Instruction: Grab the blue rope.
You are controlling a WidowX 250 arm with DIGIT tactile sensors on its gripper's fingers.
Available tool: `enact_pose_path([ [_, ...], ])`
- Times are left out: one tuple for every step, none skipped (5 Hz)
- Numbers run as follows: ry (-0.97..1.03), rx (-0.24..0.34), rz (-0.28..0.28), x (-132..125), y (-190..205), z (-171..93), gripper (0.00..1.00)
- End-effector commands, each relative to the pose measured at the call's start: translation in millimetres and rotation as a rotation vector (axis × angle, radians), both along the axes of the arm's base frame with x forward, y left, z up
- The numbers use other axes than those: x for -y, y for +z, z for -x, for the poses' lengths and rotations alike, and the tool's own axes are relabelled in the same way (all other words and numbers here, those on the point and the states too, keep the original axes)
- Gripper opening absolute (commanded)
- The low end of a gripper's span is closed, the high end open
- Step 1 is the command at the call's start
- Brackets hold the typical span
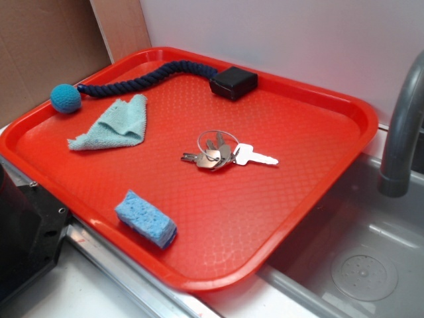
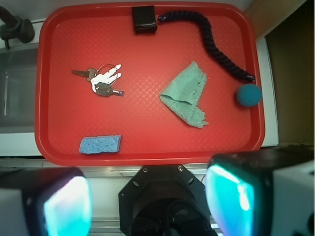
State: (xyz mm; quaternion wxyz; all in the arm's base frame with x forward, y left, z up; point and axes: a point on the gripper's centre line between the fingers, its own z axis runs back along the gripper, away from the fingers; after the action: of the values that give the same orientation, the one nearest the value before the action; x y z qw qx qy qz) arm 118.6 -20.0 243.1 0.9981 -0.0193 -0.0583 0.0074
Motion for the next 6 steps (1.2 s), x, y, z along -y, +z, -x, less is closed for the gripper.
enact_pose_path([
  [0.0,0.0,0.0,0.0,0.0,0.0,1.0],
  [-0.037,0.009,-0.064,-42.1,-38.5,-50.0,1.0],
  [-0.159,0.048,-0.043,-66.9,-66.4,-98.8,1.0],
  [-0.24,0.026,-0.02,-81.0,-97.6,-129.7,1.0],
  [-0.282,0.014,-0.068,-94.0,-123.7,-152.7,1.0],
  [-0.3,0.037,-0.064,-114.5,-144.5,-164.2,1.0],
])
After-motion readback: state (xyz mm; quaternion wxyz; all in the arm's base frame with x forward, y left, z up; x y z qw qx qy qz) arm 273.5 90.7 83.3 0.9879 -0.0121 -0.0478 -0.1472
